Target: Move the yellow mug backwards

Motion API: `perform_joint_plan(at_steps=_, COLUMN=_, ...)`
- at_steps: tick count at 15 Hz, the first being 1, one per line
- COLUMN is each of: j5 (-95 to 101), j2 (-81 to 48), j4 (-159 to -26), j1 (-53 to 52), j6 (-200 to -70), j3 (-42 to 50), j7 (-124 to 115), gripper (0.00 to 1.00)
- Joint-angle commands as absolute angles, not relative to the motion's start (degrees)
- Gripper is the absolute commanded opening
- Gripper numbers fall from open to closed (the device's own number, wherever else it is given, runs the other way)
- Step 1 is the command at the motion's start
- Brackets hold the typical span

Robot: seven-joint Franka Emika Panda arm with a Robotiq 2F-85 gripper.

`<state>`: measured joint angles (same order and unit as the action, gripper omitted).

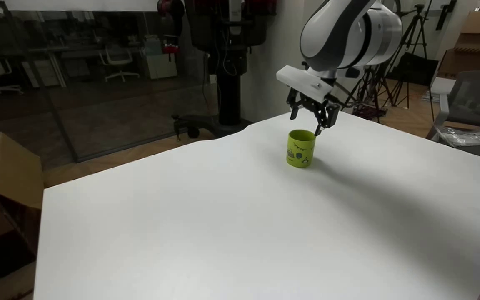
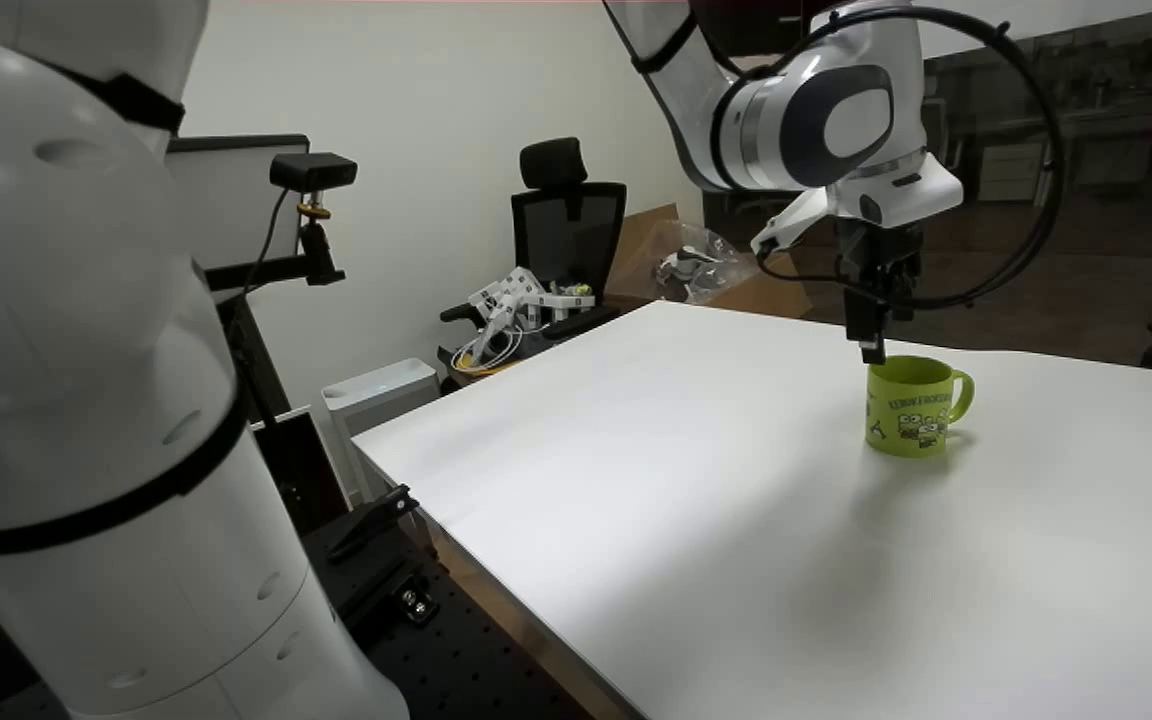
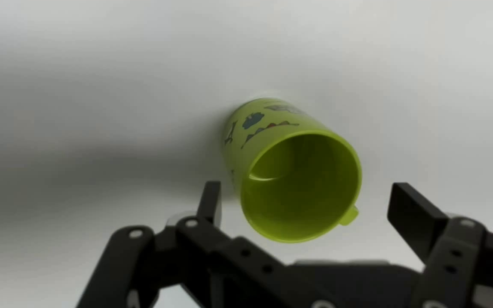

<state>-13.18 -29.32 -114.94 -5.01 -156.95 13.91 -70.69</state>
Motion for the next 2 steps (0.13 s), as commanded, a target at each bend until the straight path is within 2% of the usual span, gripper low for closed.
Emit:
perform_joint_plan(at_steps=1, j5=-12.21, j2=-28.53, j4=-115.54, j1=-3.98, j6=-156.99, j3=12.93, j7=-71.23, gripper=1.00)
perform_joint_plan(at_steps=2, j5=-12.21, j2=-28.13, j4=-115.93, j1=-3.97, j6=-156.99, j3=12.91, j7=-71.23, gripper=1.00)
